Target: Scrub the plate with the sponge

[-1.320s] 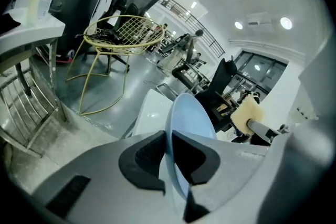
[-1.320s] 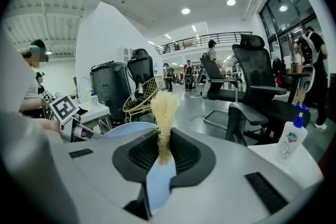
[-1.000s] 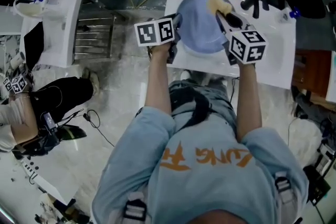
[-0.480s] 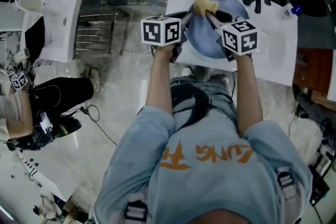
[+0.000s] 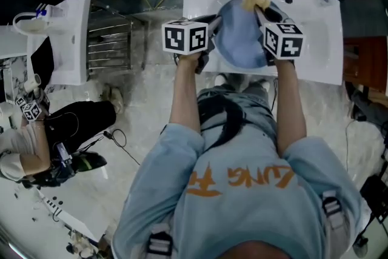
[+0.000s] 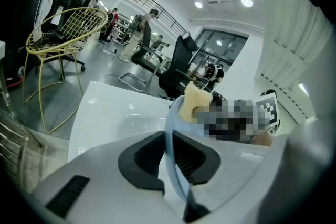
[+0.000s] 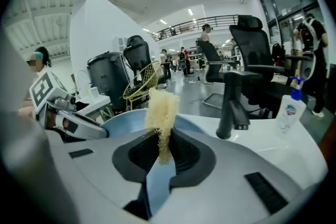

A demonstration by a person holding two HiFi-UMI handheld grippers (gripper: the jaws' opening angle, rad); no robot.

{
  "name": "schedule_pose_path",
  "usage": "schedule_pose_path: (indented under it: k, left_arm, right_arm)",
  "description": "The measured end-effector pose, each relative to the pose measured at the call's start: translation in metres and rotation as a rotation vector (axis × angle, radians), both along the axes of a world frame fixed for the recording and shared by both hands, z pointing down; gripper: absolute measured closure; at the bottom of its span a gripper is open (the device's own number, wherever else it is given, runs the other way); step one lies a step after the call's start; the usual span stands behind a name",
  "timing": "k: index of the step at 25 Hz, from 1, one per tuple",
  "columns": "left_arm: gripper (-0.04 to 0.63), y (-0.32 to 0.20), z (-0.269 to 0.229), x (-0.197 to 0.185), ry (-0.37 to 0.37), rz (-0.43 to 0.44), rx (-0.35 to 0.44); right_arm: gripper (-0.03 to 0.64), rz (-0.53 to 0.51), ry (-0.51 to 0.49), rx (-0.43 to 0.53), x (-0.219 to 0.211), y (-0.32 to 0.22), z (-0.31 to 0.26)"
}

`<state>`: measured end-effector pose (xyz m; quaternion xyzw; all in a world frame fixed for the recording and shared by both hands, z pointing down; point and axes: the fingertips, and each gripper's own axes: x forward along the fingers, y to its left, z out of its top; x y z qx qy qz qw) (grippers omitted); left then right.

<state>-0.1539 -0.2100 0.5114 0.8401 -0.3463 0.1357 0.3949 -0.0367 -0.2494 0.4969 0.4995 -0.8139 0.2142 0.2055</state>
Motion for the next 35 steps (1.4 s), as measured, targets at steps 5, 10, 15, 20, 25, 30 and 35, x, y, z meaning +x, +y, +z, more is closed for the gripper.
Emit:
schedule_pose_path:
  k: [5,10,15,20,25,30,35]
  left_arm:
    - [0.555,-0.001,0.010,0.019,0.005,0.035,-0.015]
    - [0.551,-0.004,0.015,0.025,0.006,0.028,-0.028]
    - [0.551,-0.008,0.014,0.012,0.036,-0.043,-0.030]
    - [0.551,-0.009,0.010,-0.018,0.063,-0.143,-0.017]
    - [0.551,-0.008,-0.001,-0.043,0.086,-0.219,0.015]
    - [0.551,-0.001,-0.007,-0.061,0.130,-0.266,0.028]
    - [0.551,0.003,-0.003,-0.060,0.113,-0.262,0.033]
  right_arm:
    - [0.568,0.150,0.037,-0.017,0.058,0.006,0.012]
    - [0.568,0.245,0.082,-0.057,0.092,0.017,0.022]
    - [0.568,0.103,-0.006,0.019,0.054,0.011,0.000]
    - [0.568,-0.249,-0.169,0.004,-0.046,0.028,-0.022]
    - [0.568,-0.462,-0.184,-0.168,-0.107,0.060,0.001]
    - [0.568,-0.460,-0.162,-0.279,-0.120,0.064,0.022]
    - [0.568,-0.379,-0.080,-0.236,-0.104,0.048,0.029]
